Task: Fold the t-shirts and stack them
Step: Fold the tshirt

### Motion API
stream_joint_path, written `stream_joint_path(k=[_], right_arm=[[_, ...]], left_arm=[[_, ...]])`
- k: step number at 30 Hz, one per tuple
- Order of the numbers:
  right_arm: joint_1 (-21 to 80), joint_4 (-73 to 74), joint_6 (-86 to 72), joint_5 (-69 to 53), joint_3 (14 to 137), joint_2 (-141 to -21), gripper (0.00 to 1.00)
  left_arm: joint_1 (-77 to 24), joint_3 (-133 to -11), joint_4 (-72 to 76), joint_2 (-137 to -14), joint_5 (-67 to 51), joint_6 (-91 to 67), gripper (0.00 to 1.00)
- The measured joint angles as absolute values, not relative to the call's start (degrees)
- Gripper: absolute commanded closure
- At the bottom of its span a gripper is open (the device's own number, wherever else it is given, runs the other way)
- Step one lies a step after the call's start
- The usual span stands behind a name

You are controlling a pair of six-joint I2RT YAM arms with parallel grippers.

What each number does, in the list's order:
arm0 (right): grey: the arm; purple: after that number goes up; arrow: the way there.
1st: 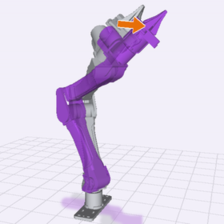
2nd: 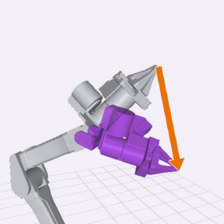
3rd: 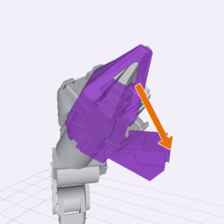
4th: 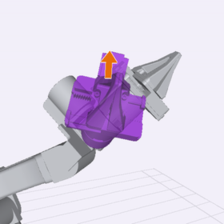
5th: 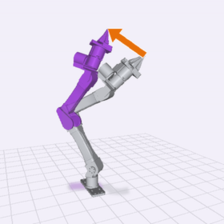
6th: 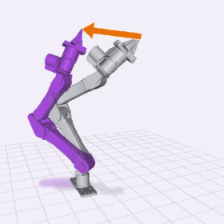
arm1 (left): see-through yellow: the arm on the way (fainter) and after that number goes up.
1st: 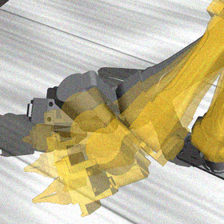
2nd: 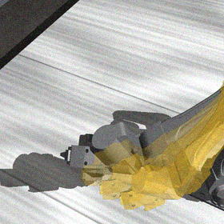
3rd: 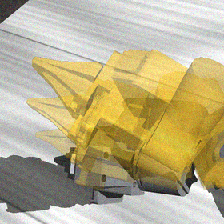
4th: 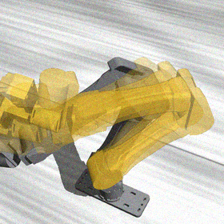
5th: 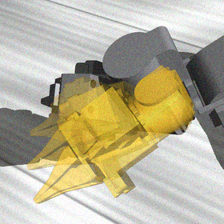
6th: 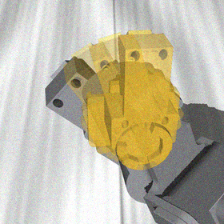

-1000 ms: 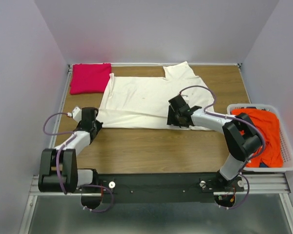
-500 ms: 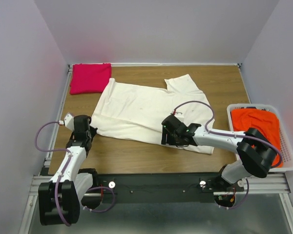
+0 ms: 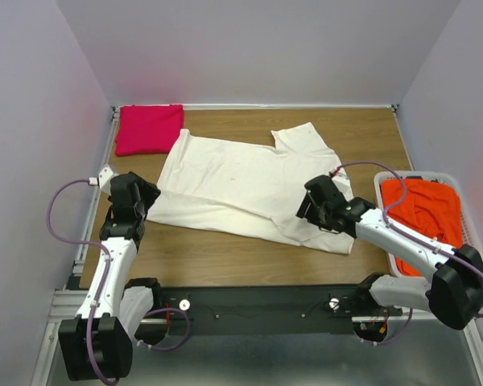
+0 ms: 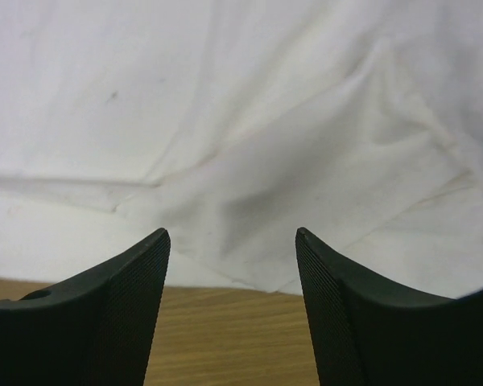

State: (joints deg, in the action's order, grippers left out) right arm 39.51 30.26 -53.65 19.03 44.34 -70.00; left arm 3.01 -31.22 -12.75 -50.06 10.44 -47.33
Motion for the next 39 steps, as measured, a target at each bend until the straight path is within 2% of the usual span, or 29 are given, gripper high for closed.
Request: stream_joint_path(k=[2,11,18,21,27,30,31,37,39], right_arm=[[36.0,31.0,-53.8,19.0,42.7,-68.7,0.36],[33.7,33.2,-57.2,19.0,36.0,-67.7,0.36],[33.6,33.3,-60.3,20.2,33.7,-67.6,0.37],[33.6,33.1,-60.8,21.3,33.7,-68.5,0.44],[33.6,32.6,-61.1,22.8,35.9,-71.8,0.49],[33.6,32.4,-61.1,23.4,36.5,-72.7,0.61],[33.6,32.3,-61.1,23.6,36.6,-72.9,0.70],[33.6,32.3,-60.5,24.9,37.9,-73.9,0.90],[33.6,32.2,-60.4,25.2,38.8,-74.5,0.92]], left_arm=[[2.9,-33.2,-12.1,-50.2,9.1,-45.8,0.39],[-7.0,-40.9,-10.5,-58.4,2.0,-38.7,0.39],[-8.0,-50.4,-12.2,-61.0,-3.8,-31.9,0.39],[-8.0,-53.0,-12.3,-61.1,-5.9,-28.9,0.39],[-8.8,-54.4,-12.6,-61.6,-8.5,-25.5,0.39],[-8.8,-54.2,-12.6,-61.8,-8.7,-24.6,0.40],[-8.8,-54.1,-12.6,-61.8,-8.7,-24.4,0.39],[-8.8,-51.9,-11.2,-61.1,-8.6,-23.3,0.39],[-8.8,-50.9,-10.7,-60.7,-8.7,-23.2,0.40]])
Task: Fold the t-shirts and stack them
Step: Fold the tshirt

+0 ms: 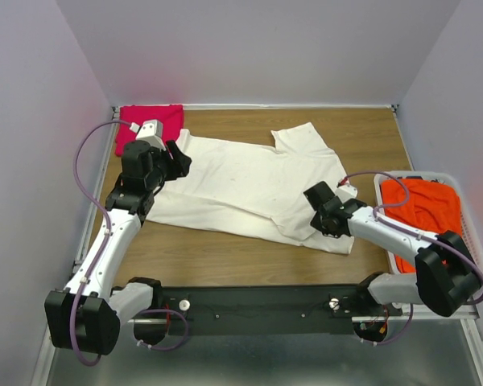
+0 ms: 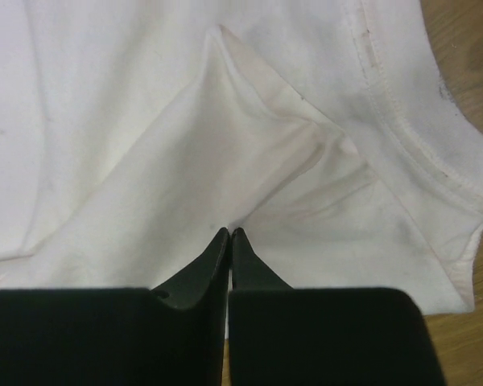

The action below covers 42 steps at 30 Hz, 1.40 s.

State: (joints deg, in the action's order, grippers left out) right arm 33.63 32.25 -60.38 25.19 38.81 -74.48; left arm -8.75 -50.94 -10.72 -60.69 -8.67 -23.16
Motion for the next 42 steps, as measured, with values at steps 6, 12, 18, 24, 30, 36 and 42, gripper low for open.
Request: stream_joint_path(k=[6,12,18,24,30,36,42], right_arm=[[33.6,32.6,-58.1,26.5,43.6,-76.9,0.93],[33.3,32.2,-54.7,28.2,54.1,-84.8,0.93],[30.8,31.7,-51.9,30.1,62.7,-91.6,0.93],[28.3,31.6,-50.4,30.5,69.1,-97.4,0.92],[26.9,31.1,-48.9,30.3,75.5,-104.2,0.87],[25.5,30.5,-46.8,28.9,78.7,-107.9,0.59],[24.1,29.7,-45.3,27.7,73.4,-102.5,0.41]], left_arm=[[-8.8,-49.9,-9.8,-60.6,-8.7,-22.7,0.39],[-8.8,-49.3,-8.5,-60.9,-8.9,-22.5,0.40],[-8.8,-48.8,-7.8,-62.3,-10.1,-22.3,0.40],[-8.8,-48.4,-7.6,-64.7,-11.5,-22.4,0.40],[-9.5,-46.2,-7.1,-67.5,-13.2,-23.2,0.40],[-10.3,-43.4,-5.7,-68.4,-14.2,-25.2,0.40],[-11.9,-38.5,-2.6,-68.5,-14.0,-30.2,0.42]])
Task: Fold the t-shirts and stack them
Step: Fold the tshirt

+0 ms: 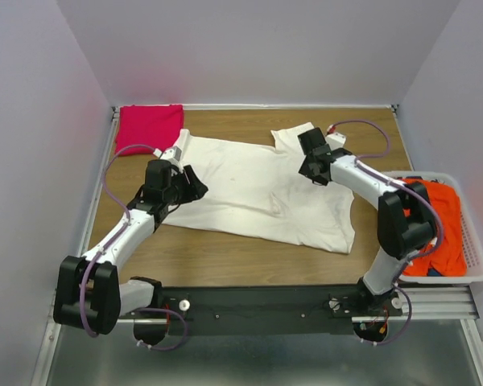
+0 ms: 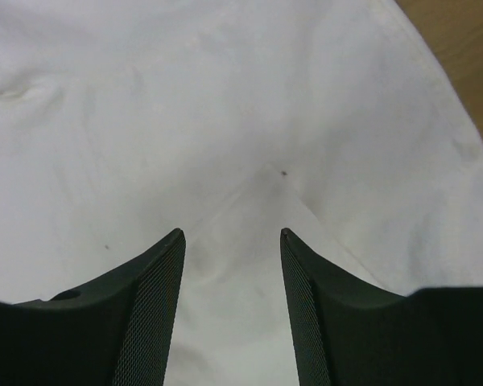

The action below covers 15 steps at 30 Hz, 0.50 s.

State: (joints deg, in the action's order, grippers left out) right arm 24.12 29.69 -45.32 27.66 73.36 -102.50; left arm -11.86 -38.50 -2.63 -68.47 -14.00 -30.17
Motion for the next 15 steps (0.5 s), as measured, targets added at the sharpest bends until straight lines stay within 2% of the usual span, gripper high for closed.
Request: stream_joint_path(k=[7,15], right_arm=[[24.0,28.8,-46.6,23.2,57.5,-84.0,0.43],[24.0,26.6,-51.7,15.0,42.2,-79.4,0.43]], left_arm=[[-17.4,-34.3,-0.2,-69.1,-9.4,-36.7,0.47],[-19.3,-34.1,2.7,-74.1,-1.4,-43.4,0.48]])
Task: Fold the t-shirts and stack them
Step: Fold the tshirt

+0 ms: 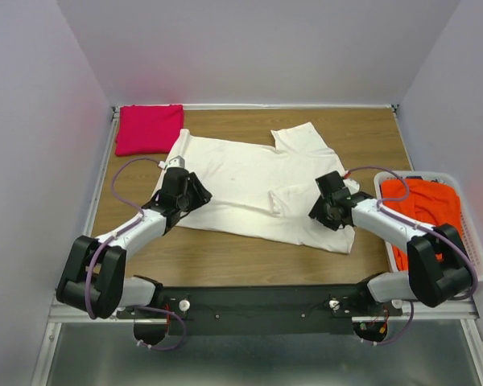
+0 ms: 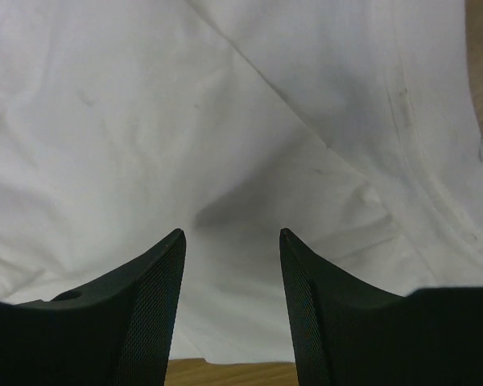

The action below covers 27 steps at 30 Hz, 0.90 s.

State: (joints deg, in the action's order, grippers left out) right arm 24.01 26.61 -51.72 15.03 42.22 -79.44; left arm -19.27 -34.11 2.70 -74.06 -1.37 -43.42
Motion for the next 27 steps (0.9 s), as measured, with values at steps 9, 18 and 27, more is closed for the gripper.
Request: stream_joint_path(k=[9,18,27], right_arm=[[24.0,23.3,-59.0,13.1,32.9,-71.8,0.39],[19.8,20.6,-59.9,11.0,32.7,-71.7,0.24],[11.8,20.8,-54.6,9.2,37.1,-77.1,0.20]], left_arm=[[-19.3,-33.9,3.0,-79.1,6.1,-49.1,0.48],[-19.3,-30.7,2.3,-78.5,8.1,-54.3,0.48],[-19.5,-24.9,0.3,-71.2,7.7,-58.5,0.55]])
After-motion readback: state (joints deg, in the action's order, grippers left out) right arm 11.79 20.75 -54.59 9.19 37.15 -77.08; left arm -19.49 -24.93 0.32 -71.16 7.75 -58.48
